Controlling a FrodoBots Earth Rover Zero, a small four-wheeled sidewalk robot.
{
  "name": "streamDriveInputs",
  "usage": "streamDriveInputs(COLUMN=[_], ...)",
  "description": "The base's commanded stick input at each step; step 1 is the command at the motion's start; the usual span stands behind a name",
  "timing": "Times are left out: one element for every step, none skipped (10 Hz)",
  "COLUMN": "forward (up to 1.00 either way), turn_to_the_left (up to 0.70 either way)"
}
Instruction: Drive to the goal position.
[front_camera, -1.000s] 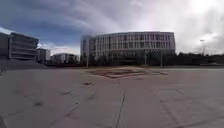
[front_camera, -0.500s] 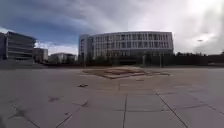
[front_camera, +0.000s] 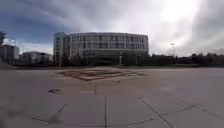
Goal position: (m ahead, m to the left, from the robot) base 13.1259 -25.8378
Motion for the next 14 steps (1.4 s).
streamDriveInputs(forward=[0.7,0.7,0.7,0.7,0.7,0.7,0.7,0.7,0.7,0.7,0.7,0.7,0.7,0.7], turn_to_the_left=[-0.35,-0.35,-0.35,-0.35,-0.35,-0.35,-0.35,-0.35,-0.35,-0.35,-0.35,-0.35,-0.35,-0.19])
